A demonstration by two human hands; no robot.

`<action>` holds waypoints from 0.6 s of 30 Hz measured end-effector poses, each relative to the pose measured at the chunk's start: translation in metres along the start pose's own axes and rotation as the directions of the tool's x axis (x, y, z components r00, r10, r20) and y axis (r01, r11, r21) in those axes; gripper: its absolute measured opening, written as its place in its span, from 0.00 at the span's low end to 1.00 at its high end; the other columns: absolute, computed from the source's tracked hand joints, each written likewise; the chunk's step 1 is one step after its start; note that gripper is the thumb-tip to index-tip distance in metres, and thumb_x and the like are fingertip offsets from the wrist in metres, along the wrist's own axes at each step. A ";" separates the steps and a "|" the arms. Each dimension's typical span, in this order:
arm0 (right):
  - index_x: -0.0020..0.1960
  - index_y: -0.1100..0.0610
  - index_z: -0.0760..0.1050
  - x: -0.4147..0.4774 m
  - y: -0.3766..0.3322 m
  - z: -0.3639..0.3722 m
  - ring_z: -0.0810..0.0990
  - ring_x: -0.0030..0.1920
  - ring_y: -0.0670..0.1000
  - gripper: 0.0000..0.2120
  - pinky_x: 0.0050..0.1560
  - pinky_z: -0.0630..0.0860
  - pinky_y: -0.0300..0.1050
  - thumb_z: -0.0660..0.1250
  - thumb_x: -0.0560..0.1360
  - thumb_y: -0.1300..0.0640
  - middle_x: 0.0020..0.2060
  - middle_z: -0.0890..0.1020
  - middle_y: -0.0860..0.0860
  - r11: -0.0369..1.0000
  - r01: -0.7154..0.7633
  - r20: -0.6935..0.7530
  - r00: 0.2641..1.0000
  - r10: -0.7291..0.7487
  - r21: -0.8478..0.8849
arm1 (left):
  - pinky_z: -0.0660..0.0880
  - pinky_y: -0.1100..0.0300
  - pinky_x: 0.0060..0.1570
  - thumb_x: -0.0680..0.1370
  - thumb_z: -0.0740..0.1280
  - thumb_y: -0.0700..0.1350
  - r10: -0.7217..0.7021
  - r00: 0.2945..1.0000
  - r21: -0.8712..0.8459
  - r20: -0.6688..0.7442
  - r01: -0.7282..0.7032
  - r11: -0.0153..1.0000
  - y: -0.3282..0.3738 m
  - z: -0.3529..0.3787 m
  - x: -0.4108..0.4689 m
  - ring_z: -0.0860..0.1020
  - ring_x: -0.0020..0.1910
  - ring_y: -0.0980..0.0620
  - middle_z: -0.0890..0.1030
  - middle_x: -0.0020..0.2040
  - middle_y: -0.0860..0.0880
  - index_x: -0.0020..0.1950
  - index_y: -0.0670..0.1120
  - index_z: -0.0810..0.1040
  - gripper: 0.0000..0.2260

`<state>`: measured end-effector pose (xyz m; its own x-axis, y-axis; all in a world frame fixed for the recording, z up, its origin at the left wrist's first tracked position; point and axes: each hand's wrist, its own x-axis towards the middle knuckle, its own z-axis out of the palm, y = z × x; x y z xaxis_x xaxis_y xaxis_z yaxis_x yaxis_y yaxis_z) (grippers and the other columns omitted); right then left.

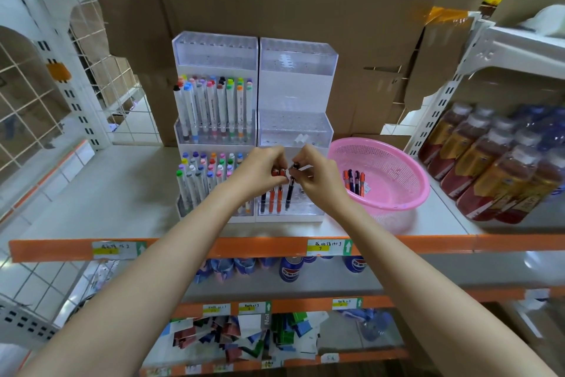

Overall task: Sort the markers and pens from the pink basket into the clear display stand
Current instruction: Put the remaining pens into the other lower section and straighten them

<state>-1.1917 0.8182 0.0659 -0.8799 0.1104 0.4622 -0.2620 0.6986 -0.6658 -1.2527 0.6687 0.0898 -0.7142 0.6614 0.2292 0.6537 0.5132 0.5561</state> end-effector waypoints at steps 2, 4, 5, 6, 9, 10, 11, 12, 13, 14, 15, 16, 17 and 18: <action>0.47 0.62 0.69 -0.001 0.000 0.001 0.82 0.40 0.52 0.07 0.36 0.73 0.29 0.68 0.75 0.66 0.39 0.79 0.51 1.000 -0.004 0.016 1.000 0.004 -0.004 | 0.75 0.60 0.44 0.72 0.73 0.39 0.009 1.000 0.017 0.000 -0.009 1.000 0.000 0.000 -0.001 0.78 0.44 0.52 0.79 0.44 0.50 0.45 0.47 0.72 0.11; 0.46 0.62 0.70 -0.003 0.001 0.002 0.82 0.40 0.51 0.07 0.35 0.73 0.29 0.69 0.75 0.66 0.39 0.79 0.50 1.000 -0.005 0.024 1.000 0.005 -0.004 | 0.74 0.61 0.44 0.72 0.73 0.40 0.009 1.000 0.026 -0.002 -0.009 1.000 0.000 0.000 -0.002 0.78 0.46 0.52 0.80 0.46 0.49 0.46 0.47 0.72 0.11; 0.46 0.62 0.70 -0.003 0.001 0.002 0.82 0.40 0.51 0.07 0.36 0.74 0.30 0.69 0.75 0.66 0.39 0.79 0.50 1.000 -0.003 0.023 1.000 0.003 -0.004 | 0.74 0.61 0.45 0.72 0.73 0.40 0.009 1.000 0.034 -0.001 -0.009 0.999 0.000 0.001 -0.002 0.78 0.46 0.52 0.80 0.47 0.48 0.47 0.47 0.73 0.11; 0.46 0.62 0.70 -0.003 0.000 0.002 0.82 0.40 0.51 0.08 0.37 0.75 0.33 0.69 0.74 0.66 0.39 0.79 0.50 1.000 0.003 0.020 1.000 -0.003 -0.006 | 0.74 0.60 0.46 0.72 0.73 0.40 0.008 1.000 0.044 0.000 -0.008 0.999 -0.001 0.001 -0.002 0.78 0.47 0.52 0.81 0.48 0.48 0.48 0.46 0.74 0.10; 0.45 0.62 0.70 -0.002 0.000 0.000 0.81 0.41 0.52 0.07 0.40 0.78 0.41 0.69 0.74 0.66 0.40 0.79 0.50 1.000 0.014 0.037 0.999 -0.013 -0.019 | 0.75 0.60 0.46 0.72 0.74 0.41 0.006 1.000 0.072 -0.007 -0.006 0.997 -0.003 0.003 -0.002 0.79 0.47 0.51 0.82 0.48 0.47 0.50 0.45 0.77 0.10; 0.45 0.61 0.70 -0.002 0.000 0.000 0.81 0.42 0.53 0.07 0.40 0.78 0.42 0.69 0.74 0.66 0.40 0.79 0.51 0.999 0.007 0.050 0.999 -0.006 -0.032 | 0.75 0.59 0.46 0.72 0.73 0.41 0.009 1.000 0.082 -0.012 -0.008 0.997 -0.003 0.003 -0.002 0.80 0.47 0.51 0.82 0.48 0.46 0.50 0.45 0.77 0.10; 0.46 0.61 0.70 -0.003 0.001 0.001 0.81 0.42 0.53 0.07 0.40 0.78 0.42 0.69 0.74 0.66 0.40 0.79 0.51 0.999 0.000 0.060 0.998 0.003 -0.041 | 0.76 0.58 0.48 0.72 0.73 0.42 0.014 1.000 0.092 -0.015 -0.012 0.996 -0.003 0.003 -0.002 0.80 0.47 0.50 0.82 0.48 0.46 0.50 0.44 0.78 0.09; 0.46 0.61 0.71 -0.004 0.002 0.001 0.81 0.42 0.53 0.07 0.40 0.78 0.43 0.69 0.74 0.66 0.40 0.79 0.51 0.999 -0.008 0.063 0.998 0.011 -0.047 | 0.77 0.56 0.49 0.72 0.73 0.43 0.018 1.000 0.101 -0.017 -0.016 0.995 -0.003 0.004 -0.003 0.80 0.47 0.50 0.83 0.49 0.46 0.51 0.44 0.78 0.09; 0.46 0.61 0.71 -0.005 0.003 0.002 0.81 0.42 0.53 0.07 0.40 0.78 0.43 0.69 0.74 0.66 0.41 0.79 0.51 0.999 -0.017 0.062 0.998 0.020 -0.047 | 0.77 0.56 0.49 0.72 0.73 0.44 0.021 1.000 0.107 -0.016 -0.019 0.994 -0.004 0.003 -0.003 0.80 0.47 0.50 0.83 0.49 0.47 0.51 0.44 0.78 0.10; 0.46 0.61 0.71 -0.006 0.003 0.002 0.80 0.41 0.53 0.07 0.39 0.77 0.42 0.69 0.74 0.65 0.41 0.79 0.51 0.999 -0.025 0.059 0.998 0.028 -0.044 | 0.77 0.56 0.48 0.72 0.73 0.44 0.021 1.000 0.114 -0.016 -0.019 0.993 -0.005 0.003 -0.004 0.80 0.47 0.50 0.83 0.48 0.47 0.51 0.45 0.79 0.10; 0.46 0.60 0.70 -0.006 0.003 0.003 0.80 0.41 0.52 0.08 0.38 0.76 0.40 0.70 0.74 0.65 0.41 0.79 0.51 0.999 -0.031 0.057 0.998 0.033 -0.039 | 0.77 0.56 0.47 0.72 0.73 0.45 0.019 1.000 0.121 -0.017 -0.017 0.993 -0.006 0.003 -0.005 0.80 0.46 0.50 0.82 0.47 0.47 0.51 0.45 0.79 0.10; 0.46 0.60 0.70 -0.006 0.003 0.003 0.79 0.40 0.52 0.08 0.38 0.74 0.36 0.70 0.74 0.65 0.41 0.78 0.51 0.999 -0.034 0.056 0.998 0.036 -0.035 | 0.76 0.57 0.45 0.72 0.73 0.45 0.016 1.000 0.126 -0.018 -0.013 0.992 -0.006 0.002 -0.005 0.79 0.45 0.50 0.82 0.46 0.48 0.50 0.45 0.79 0.09; 0.47 0.60 0.70 -0.006 0.002 0.003 0.79 0.40 0.51 0.08 0.37 0.73 0.33 0.70 0.74 0.65 0.41 0.78 0.51 0.999 -0.040 0.055 0.998 0.041 -0.033 | 0.75 0.57 0.44 0.73 0.73 0.46 0.012 1.000 0.130 -0.021 -0.009 0.991 -0.007 0.002 -0.006 0.79 0.44 0.51 0.82 0.45 0.48 0.50 0.45 0.79 0.09; 0.47 0.60 0.70 -0.006 0.002 0.003 0.79 0.39 0.51 0.08 0.37 0.72 0.33 0.70 0.74 0.64 0.41 0.78 0.51 0.998 -0.048 0.053 0.997 0.050 -0.032 | 0.75 0.56 0.44 0.73 0.73 0.46 0.008 1.000 0.134 -0.024 -0.004 0.991 -0.007 0.003 -0.006 0.79 0.43 0.51 0.82 0.44 0.48 0.50 0.45 0.79 0.09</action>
<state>-1.1880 0.8171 0.0597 -0.9116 0.1074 0.3967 -0.2065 0.7149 -0.6680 -1.2520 0.6621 0.0824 -0.7150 0.6517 0.2530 0.6844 0.5788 0.4434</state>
